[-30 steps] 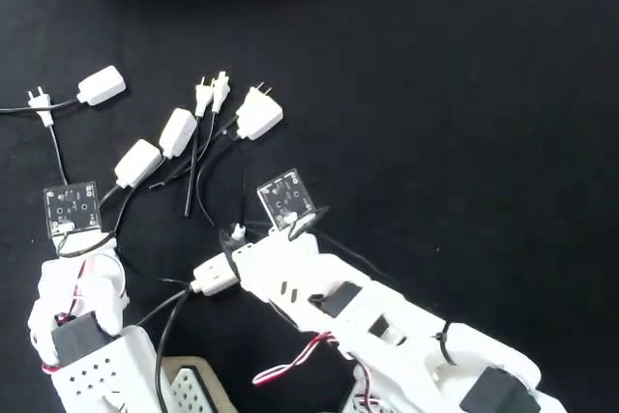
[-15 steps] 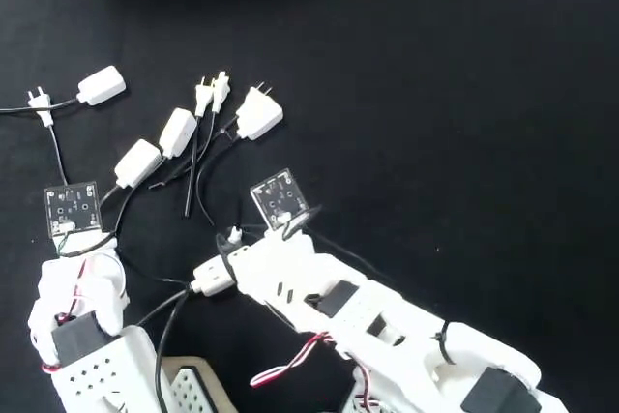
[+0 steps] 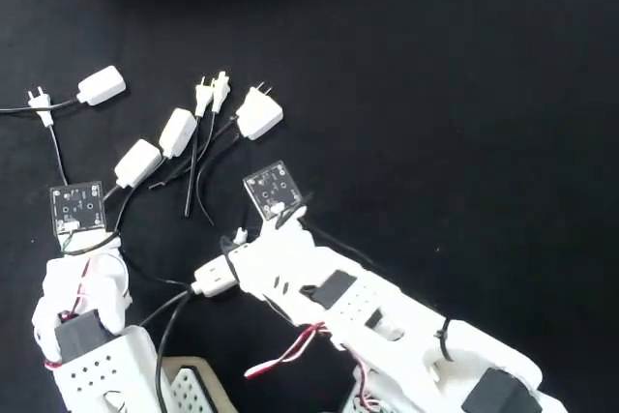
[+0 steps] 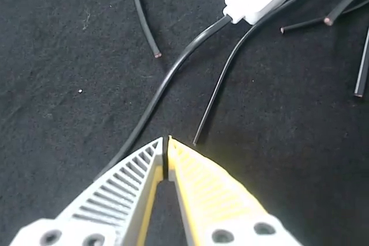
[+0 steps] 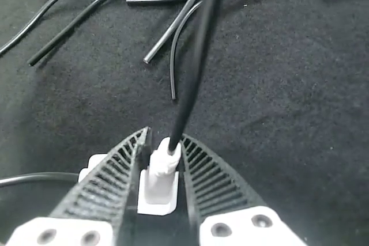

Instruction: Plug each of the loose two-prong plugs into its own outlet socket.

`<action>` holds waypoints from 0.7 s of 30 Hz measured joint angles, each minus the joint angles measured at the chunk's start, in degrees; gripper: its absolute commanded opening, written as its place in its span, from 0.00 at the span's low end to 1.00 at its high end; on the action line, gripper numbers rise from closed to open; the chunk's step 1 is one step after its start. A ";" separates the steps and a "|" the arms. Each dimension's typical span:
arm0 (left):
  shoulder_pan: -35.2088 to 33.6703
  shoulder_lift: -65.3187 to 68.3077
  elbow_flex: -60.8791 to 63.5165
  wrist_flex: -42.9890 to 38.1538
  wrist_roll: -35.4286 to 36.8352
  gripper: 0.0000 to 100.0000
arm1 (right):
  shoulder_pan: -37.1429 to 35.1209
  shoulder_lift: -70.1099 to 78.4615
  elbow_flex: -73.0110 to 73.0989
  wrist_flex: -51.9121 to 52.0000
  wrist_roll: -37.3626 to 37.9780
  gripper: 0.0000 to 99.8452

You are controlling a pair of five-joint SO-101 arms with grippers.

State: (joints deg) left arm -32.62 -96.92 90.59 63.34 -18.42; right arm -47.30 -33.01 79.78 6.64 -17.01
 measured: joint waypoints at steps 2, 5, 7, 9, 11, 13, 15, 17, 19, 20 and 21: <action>0.00 0.00 0.00 0.00 0.00 0.03 | 0.00 0.00 0.00 0.00 0.00 0.01; 0.00 0.00 0.00 0.00 0.00 0.03 | 0.00 0.00 0.00 0.00 0.00 0.01; 0.00 0.00 0.00 0.00 0.00 0.03 | 0.00 -0.18 -0.35 1.23 0.00 0.01; 0.00 0.00 0.00 0.00 0.00 0.03 | 0.00 -0.18 -1.41 3.25 0.00 0.01; 0.00 0.00 0.00 0.00 0.00 0.03 | 0.00 -0.18 -2.37 5.36 0.00 0.01; 0.00 0.00 0.00 0.00 0.00 0.03 | 0.09 -0.18 -2.90 6.59 0.00 0.01; 0.00 0.00 0.00 0.00 0.00 0.03 | 0.44 -0.18 -3.16 7.12 0.00 0.01; 0.00 0.00 0.00 0.00 0.00 0.03 | 0.88 -0.18 -3.16 7.47 0.00 0.01; 0.00 0.00 0.00 0.00 0.00 0.03 | 1.93 -0.18 -3.08 7.47 1.23 0.01; 0.00 0.00 0.00 0.00 0.00 0.03 | 2.55 -0.18 -2.99 7.47 2.02 0.01; 0.00 0.00 0.00 0.00 0.00 0.03 | 3.16 -0.18 -2.90 7.47 2.81 0.01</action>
State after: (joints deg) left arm -32.62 -96.92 90.59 63.34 -18.42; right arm -44.13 -33.19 76.88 14.11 -14.20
